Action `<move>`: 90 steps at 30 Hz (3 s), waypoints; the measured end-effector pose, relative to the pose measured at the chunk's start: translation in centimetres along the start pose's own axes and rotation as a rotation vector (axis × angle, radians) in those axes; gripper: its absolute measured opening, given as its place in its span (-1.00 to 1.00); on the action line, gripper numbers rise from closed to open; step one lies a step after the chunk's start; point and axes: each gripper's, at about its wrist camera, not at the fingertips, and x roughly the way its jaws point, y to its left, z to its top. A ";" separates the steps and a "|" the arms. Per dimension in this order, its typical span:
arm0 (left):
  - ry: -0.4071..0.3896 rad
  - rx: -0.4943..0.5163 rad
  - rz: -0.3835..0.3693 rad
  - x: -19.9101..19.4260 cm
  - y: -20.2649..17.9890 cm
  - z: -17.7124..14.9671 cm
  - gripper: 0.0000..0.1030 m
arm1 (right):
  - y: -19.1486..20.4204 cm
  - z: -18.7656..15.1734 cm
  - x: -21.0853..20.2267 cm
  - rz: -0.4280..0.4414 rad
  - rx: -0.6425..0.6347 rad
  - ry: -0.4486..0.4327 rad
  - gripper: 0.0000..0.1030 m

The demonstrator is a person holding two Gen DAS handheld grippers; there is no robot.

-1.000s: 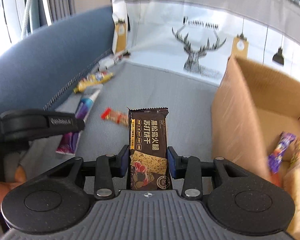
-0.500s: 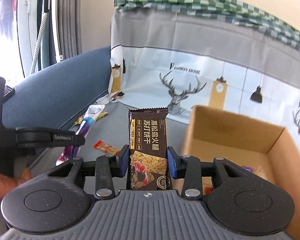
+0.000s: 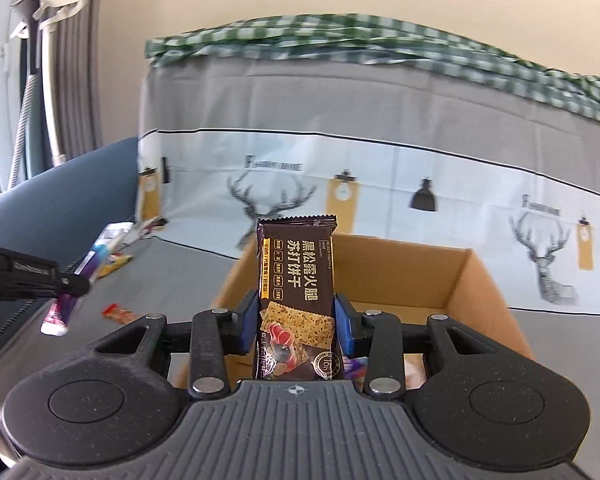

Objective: Organize snacks
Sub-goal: 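Carry the purple tube snack and dark biscuit bar over the box with both tools, then open both tools to drop the tube snack and biscuit bar into the box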

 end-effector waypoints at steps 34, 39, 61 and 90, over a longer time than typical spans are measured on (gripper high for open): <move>-0.075 0.111 -0.140 -1.0 -4.6 -1.1 -0.59 | -7.4 -2.0 -1.5 -0.160 0.137 -0.048 -0.21; -0.179 0.209 -0.296 -3.3 -7.4 -2.1 -0.59 | -8.0 -1.9 -1.7 -0.205 0.168 -0.072 -0.21; -0.117 0.335 -0.507 -3.5 -12.4 -5.5 -0.59 | -7.9 -1.9 -1.7 -0.294 0.126 -0.115 -0.21; -0.093 0.260 -0.478 -3.0 -10.5 -4.0 -0.46 | -6.0 -1.7 -1.2 -0.267 0.096 -0.112 0.17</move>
